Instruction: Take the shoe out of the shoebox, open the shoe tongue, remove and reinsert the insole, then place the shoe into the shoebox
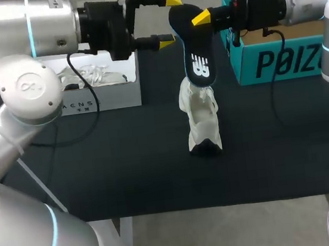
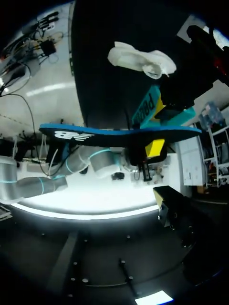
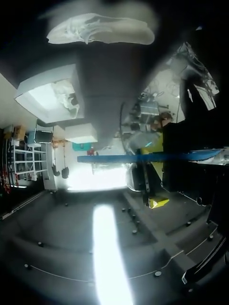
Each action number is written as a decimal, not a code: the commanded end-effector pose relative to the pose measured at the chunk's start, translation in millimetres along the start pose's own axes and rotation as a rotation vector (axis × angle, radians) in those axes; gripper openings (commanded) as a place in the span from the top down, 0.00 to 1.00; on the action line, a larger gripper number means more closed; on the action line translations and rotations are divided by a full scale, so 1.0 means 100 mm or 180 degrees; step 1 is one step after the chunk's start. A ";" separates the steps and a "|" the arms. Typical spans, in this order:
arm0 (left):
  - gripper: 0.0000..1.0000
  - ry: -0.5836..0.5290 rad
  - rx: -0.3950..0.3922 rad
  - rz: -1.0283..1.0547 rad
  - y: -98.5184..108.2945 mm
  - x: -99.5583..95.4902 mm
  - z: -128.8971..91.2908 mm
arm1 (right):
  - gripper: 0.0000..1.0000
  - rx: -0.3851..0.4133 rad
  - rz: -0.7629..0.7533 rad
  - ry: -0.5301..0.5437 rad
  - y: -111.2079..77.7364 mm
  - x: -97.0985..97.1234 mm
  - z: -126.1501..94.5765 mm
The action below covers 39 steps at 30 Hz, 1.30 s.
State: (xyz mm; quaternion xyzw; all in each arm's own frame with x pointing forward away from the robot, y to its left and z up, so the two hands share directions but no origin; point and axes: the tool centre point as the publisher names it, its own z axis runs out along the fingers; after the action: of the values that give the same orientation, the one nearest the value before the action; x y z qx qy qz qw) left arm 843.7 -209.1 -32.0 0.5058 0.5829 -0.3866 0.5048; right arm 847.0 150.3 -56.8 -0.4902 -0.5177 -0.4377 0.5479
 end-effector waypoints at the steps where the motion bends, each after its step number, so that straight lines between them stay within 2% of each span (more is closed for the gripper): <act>1: 0.44 -0.0409 -0.0066 0.0016 -0.03 0.06 0.05 | 1.00 0.0028 0.0013 -0.0028 0.01 0.00 0.03; 2: 0.59 -0.0441 -0.0078 0.0020 -0.03 0.06 0.06 | 1.00 0.0035 0.0016 -0.0040 0.00 -0.01 0.04; 4: 0.82 -0.0465 -0.0084 0.0024 -0.02 0.06 0.08 | 1.00 0.0046 0.0025 -0.0049 -0.01 -0.01 0.05; 6: 0.88 -0.0474 -0.0073 0.0019 -0.03 0.06 0.09 | 1.00 0.0054 0.0030 -0.0053 -0.01 -0.02 0.05; 7: 0.96 -0.0484 -0.0057 0.0013 -0.03 0.06 0.09 | 1.00 0.0056 0.0031 -0.0053 -0.02 -0.02 0.06; 8: 1.00 -0.0474 -0.0037 0.0009 -0.04 0.07 0.10 | 1.00 0.0059 0.0032 -0.0052 -0.02 -0.02 0.06; 12: 1.00 -0.0438 0.0064 0.0017 -0.09 0.13 0.08 | 1.00 0.0064 0.0019 -0.0057 -0.04 -0.01 0.06; 15: 1.00 -0.0387 0.0049 0.0023 -0.09 0.18 0.08 | 1.00 0.0060 0.0018 -0.0070 -0.06 -0.02 0.06; 18: 0.92 -0.0345 0.0011 0.0051 -0.08 0.21 0.09 | 1.00 0.0051 0.0013 -0.0109 -0.08 -0.03 0.06; 20: 0.95 -0.0314 -0.0003 0.0061 -0.07 0.22 0.10 | 1.00 0.0051 0.0000 -0.0150 -0.09 -0.04 0.06; 22: 0.93 -0.0312 -0.0018 0.0061 -0.05 0.22 0.10 | 1.00 0.0059 -0.0007 -0.0182 -0.10 -0.05 0.06; 24: 0.75 -0.0301 -0.0022 0.0073 -0.04 0.22 0.11 | 1.00 0.0061 -0.0018 -0.0204 -0.11 -0.05 0.06; 26: 0.51 -0.0293 -0.0025 0.0077 -0.04 0.23 0.10 | 1.00 0.0060 -0.0022 -0.0207 -0.12 -0.06 0.06; 27: 0.25 -0.0290 -0.0024 0.0079 -0.04 0.23 0.10 | 1.00 0.0058 -0.0025 -0.0207 -0.12 -0.06 0.06; 28: 0.05 -0.0287 -0.0021 0.0080 -0.04 0.24 0.10 | 1.00 0.0057 -0.0026 -0.0206 -0.12 -0.06 0.06; 31: 0.11 -0.0266 -0.0008 0.0073 -0.05 0.26 0.09 | 1.00 0.0054 -0.0037 -0.0212 -0.13 -0.06 0.06; 32: 0.18 -0.0263 -0.0006 0.0073 -0.05 0.26 0.09 | 1.00 0.0055 -0.0042 -0.0217 -0.13 -0.05 0.06; 34: 0.44 -0.0260 -0.0010 0.0067 -0.05 0.26 0.09 | 1.00 0.0060 -0.0051 -0.0221 -0.14 -0.05 0.06; 35: 0.50 -0.0262 -0.0012 0.0068 -0.04 0.26 0.10 | 1.00 0.0063 -0.0055 -0.0222 -0.15 -0.04 0.06; 39: 0.51 -0.0277 -0.0013 0.0070 -0.04 0.26 0.12 | 1.00 0.0087 -0.0080 -0.0214 -0.17 -0.01 0.08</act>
State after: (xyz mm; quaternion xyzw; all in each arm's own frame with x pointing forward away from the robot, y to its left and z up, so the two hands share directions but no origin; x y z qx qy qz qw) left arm 841.3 -212.2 -58.7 0.4946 0.5566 -0.4018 0.5330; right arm 830.4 155.1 -57.8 -0.4898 -0.5468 -0.4210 0.5328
